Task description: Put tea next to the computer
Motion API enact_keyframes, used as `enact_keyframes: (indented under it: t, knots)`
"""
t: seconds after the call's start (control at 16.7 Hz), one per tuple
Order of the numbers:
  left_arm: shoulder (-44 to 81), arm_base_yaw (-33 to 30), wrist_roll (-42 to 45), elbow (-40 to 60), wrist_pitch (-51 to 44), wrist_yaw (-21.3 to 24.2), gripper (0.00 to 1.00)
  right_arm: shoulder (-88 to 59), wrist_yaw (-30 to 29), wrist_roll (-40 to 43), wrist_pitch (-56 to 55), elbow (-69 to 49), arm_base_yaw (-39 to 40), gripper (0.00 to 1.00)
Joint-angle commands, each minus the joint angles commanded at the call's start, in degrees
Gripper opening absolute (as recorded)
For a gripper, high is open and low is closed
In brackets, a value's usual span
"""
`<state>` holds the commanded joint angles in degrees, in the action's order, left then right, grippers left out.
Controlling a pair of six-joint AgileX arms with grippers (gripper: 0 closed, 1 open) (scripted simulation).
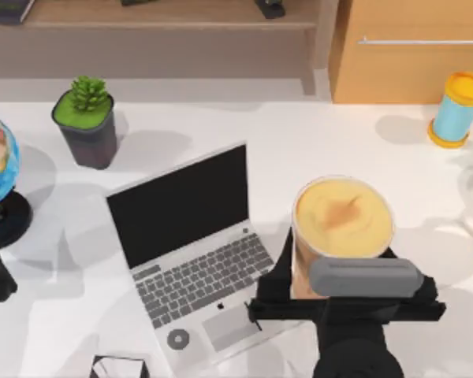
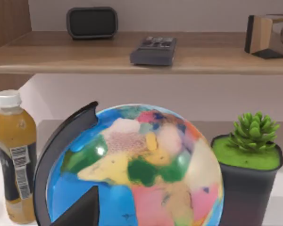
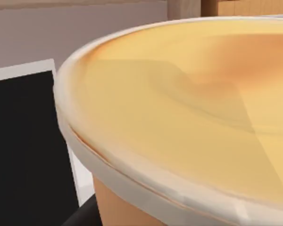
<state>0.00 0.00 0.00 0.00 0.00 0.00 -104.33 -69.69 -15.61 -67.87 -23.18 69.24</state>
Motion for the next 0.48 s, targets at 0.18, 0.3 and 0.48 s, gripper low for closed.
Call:
enact_keyframes:
  t: [0.18,0.3,0.48]
  knots:
    - [0.0,0.0,0.0,0.0,0.0,0.0,1.0,-2.08,-0.06,-0.1,0.03,1.42,-0.33,0.0]
    - [0.0,0.0,0.0,0.0,0.0,0.0,1.0,-2.17,-0.05,-0.11,0.07,1.5,-0.34,0.0]
    - [0.0,0.0,0.0,0.0,0.0,0.0,1.0,-2.17,-0.05,-0.11,0.07,1.5,-0.34,0.08]
